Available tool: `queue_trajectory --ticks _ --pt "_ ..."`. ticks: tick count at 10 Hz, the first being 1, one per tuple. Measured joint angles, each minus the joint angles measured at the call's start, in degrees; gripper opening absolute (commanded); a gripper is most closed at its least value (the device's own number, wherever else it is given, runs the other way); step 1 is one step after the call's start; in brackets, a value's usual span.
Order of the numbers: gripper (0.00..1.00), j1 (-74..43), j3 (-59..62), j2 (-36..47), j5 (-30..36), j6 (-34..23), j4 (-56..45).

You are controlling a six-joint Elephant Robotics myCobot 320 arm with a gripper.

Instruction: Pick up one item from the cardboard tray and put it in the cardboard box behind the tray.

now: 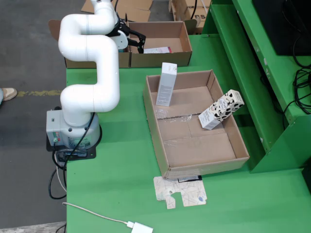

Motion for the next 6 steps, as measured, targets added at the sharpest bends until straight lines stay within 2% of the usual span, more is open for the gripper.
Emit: queue_trajectory --ticks 3,6 --pt "1.00 0.2 0.8 0.0 -0.6 -0.1 -1.0" --pt "1.00 1.5 6.0 -0.4 -2.6 0.4 -7.8"
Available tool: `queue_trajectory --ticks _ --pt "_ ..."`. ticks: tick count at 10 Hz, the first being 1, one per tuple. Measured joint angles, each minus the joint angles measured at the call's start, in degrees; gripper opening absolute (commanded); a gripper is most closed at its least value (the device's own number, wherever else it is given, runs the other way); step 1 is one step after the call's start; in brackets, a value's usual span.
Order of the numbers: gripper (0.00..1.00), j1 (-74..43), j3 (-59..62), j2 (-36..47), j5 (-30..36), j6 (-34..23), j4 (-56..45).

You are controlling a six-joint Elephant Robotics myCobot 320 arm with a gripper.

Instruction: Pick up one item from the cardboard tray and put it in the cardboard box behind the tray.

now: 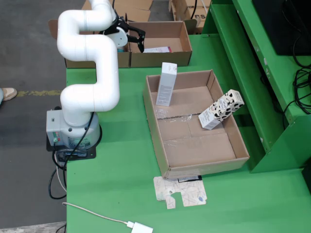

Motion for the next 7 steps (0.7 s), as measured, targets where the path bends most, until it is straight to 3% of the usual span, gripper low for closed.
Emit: queue_trajectory --ticks 3,7 --pt "1.00 0.4 8.6 -1.8 -0.8 0.4 -8.7" --pt "1.00 4.3 18.9 -7.5 -9.0 -1.9 -18.5"
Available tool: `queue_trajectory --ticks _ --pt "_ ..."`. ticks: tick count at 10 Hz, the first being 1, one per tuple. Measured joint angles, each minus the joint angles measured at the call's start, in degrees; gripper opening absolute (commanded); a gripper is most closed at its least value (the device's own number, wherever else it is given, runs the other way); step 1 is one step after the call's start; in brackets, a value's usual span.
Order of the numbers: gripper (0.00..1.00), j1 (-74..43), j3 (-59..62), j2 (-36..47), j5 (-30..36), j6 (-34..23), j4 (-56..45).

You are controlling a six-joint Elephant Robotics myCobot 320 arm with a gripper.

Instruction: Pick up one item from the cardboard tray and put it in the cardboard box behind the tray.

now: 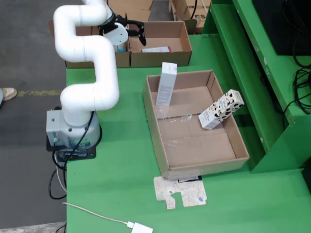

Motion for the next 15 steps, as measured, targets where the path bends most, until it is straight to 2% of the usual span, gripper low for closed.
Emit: queue_trajectory --ticks 2,7,10,14,15 --pt "1.00 1.1 5.6 1.4 -4.1 -3.9 3.2" --pt "1.00 3.4 18.6 6.2 -7.9 -4.5 2.0" --pt "1.00 4.9 18.9 8.6 -10.7 -5.0 3.3" --pt "1.00 9.5 18.9 10.5 -20.5 -11.8 11.9" --pt "1.00 9.7 18.9 10.5 -20.7 -12.0 12.3"
